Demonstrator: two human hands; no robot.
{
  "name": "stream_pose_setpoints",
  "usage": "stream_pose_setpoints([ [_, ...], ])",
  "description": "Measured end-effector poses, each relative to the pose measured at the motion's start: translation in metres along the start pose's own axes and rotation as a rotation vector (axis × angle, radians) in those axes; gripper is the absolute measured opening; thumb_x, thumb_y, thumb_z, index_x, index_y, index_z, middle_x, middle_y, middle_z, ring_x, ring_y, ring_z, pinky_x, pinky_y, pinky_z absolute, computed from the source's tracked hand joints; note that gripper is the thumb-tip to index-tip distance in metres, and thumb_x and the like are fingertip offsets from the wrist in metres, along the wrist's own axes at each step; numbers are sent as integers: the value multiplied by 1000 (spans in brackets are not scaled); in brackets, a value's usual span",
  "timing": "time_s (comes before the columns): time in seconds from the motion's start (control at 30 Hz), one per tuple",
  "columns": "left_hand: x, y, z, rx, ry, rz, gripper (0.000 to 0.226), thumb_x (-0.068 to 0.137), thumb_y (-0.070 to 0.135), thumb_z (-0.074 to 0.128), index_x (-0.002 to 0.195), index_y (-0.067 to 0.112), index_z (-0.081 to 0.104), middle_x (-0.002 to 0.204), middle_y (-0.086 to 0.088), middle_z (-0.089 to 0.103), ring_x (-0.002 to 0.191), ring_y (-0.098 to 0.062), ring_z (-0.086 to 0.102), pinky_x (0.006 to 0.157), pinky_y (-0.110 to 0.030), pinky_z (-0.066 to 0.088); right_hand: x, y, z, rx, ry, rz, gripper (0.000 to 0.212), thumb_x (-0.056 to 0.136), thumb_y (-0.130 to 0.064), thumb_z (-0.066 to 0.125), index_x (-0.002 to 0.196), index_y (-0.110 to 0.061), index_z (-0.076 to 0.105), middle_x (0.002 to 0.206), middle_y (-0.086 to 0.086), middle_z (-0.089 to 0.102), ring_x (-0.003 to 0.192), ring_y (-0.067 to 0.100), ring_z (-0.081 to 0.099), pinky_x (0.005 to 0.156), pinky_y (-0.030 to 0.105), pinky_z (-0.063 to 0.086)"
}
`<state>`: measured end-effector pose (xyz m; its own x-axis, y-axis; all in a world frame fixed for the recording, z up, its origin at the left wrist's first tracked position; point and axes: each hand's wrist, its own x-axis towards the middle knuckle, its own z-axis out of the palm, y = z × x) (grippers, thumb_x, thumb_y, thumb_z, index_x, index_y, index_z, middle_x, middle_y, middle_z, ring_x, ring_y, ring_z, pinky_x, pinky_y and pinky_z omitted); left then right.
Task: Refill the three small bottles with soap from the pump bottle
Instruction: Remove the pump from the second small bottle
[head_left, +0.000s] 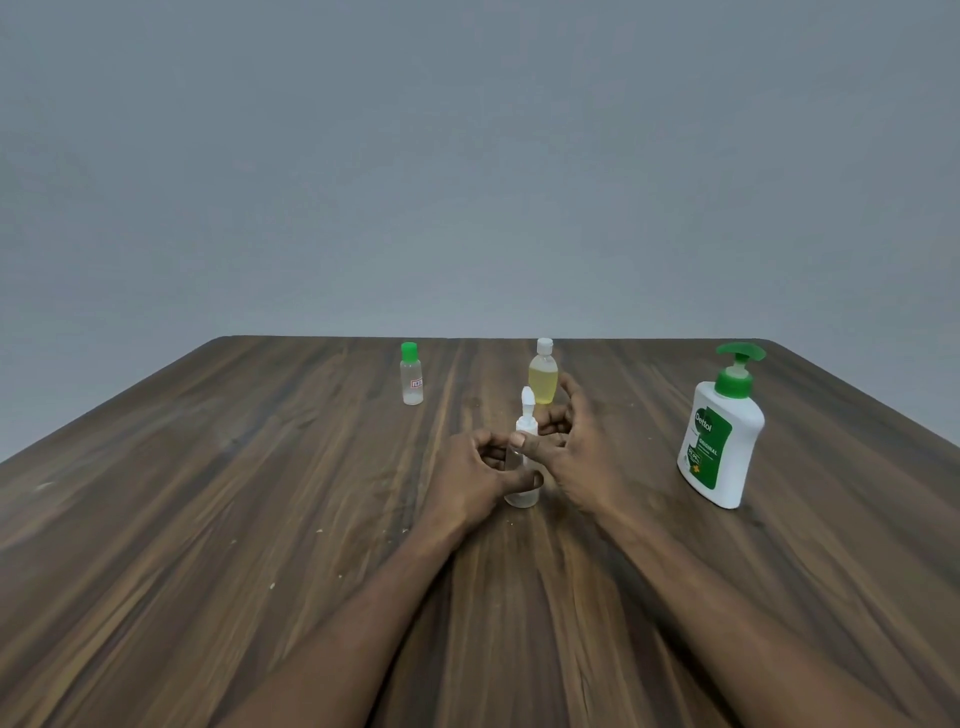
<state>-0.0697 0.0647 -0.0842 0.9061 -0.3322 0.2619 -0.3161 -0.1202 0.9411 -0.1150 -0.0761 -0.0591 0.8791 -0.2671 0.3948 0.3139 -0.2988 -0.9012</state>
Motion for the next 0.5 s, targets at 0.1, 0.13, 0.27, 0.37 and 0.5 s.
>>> stream_pose_setpoints([
  [0.1,1,-1,-1,-21,-5,1,37,66,9,93,99,9,75,88,-7,79,80,-17,73,80,-45,61,1,6,2,13,-7,-24,90,89,-5,69,156,-30,14,101,3,68,97,17,67,86,37,56],
  [0.13,1,-1,-1,-28,-9,3,37,66,7,92,99,8,76,89,-7,79,80,-17,74,81,-44,61,2,8,2,39,-18,-27,87,93,-2,63,156,-31,11,105,3,70,102,19,68,93,40,54],
  [0.27,1,-2,-1,-30,-8,7,36,67,7,92,99,6,75,90,-10,79,80,-19,73,81,-46,60,1,5,3,148,-45,-22,81,87,-20,68,150,-39,21,112,1,65,98,8,66,85,32,54],
  [0.37,0,-2,1,-13,-9,24,34,66,16,89,96,7,76,88,-14,77,77,-20,70,77,-47,59,1,4,8,50,50,7,75,78,-21,82,142,-18,41,100,4,61,87,13,64,77,33,57],
  [0.5,0,-2,0,-26,-15,10,34,68,9,91,99,7,76,87,-9,78,77,-15,72,78,-43,60,-1,3,7,111,43,2,43,89,1,67,128,-11,52,105,5,69,92,9,70,81,27,57],
])
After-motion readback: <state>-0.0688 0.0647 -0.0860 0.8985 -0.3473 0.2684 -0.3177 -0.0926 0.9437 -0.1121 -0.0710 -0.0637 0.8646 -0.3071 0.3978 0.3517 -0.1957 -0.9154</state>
